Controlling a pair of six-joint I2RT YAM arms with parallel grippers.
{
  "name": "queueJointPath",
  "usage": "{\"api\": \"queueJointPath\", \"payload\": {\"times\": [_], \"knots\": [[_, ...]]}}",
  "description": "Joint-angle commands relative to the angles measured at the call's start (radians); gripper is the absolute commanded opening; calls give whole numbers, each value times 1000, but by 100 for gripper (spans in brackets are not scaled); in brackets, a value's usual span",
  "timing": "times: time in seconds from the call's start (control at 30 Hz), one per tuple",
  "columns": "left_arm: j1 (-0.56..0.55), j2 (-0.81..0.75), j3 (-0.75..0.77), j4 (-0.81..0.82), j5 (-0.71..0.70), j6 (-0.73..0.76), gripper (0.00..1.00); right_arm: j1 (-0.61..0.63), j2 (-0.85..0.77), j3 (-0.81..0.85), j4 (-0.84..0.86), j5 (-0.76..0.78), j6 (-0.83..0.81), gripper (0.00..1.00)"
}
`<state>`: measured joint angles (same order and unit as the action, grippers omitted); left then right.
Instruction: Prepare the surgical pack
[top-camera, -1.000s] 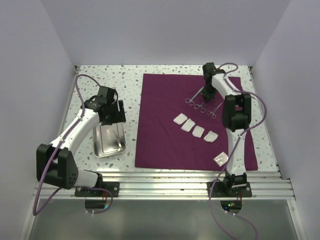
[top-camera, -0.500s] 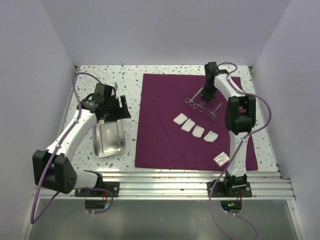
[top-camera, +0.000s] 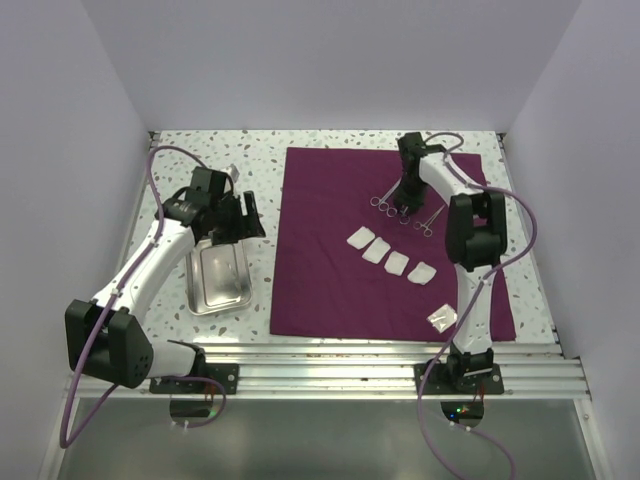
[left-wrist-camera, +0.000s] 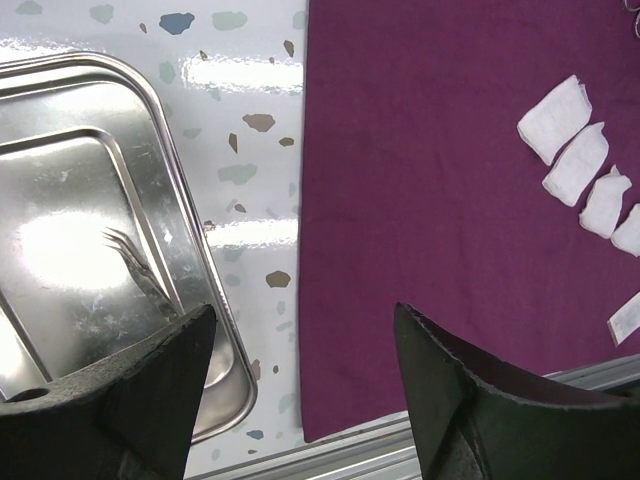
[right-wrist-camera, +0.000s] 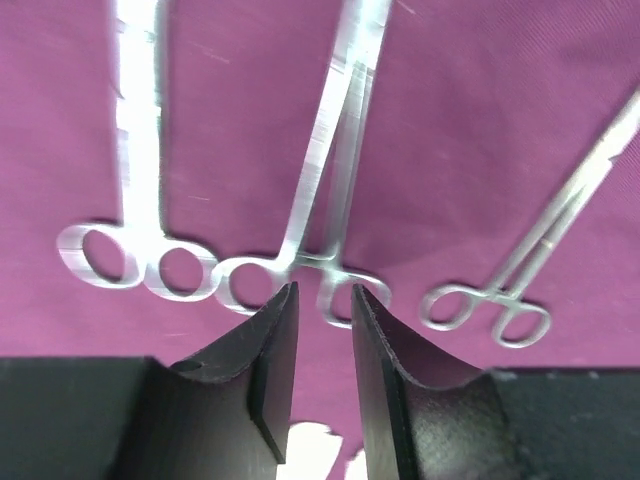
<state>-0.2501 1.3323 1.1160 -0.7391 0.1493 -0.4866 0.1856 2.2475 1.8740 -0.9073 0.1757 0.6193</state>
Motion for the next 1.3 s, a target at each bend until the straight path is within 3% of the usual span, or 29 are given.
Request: {"api": "queueJointPath", "payload": {"times": [0.0,0.37,1.07,1.2,1.27], "knots": [[-5,-8,21,27,21,3,75,-38,-138,-107,-9,45,-16,31],[-6,18,16,33,59,9,74,-141,-315,-374,70,22,-85,28],[-14,8,33,10,61,34,77,-156,-198,-455,170,4,-64,28],[-14,7,47,14,76,54,82,-156,-183,-464,170,-2,-73,24],[-15,7,47,15,81,57,83,-156,-181,-443,145,1,-78,14]]}}
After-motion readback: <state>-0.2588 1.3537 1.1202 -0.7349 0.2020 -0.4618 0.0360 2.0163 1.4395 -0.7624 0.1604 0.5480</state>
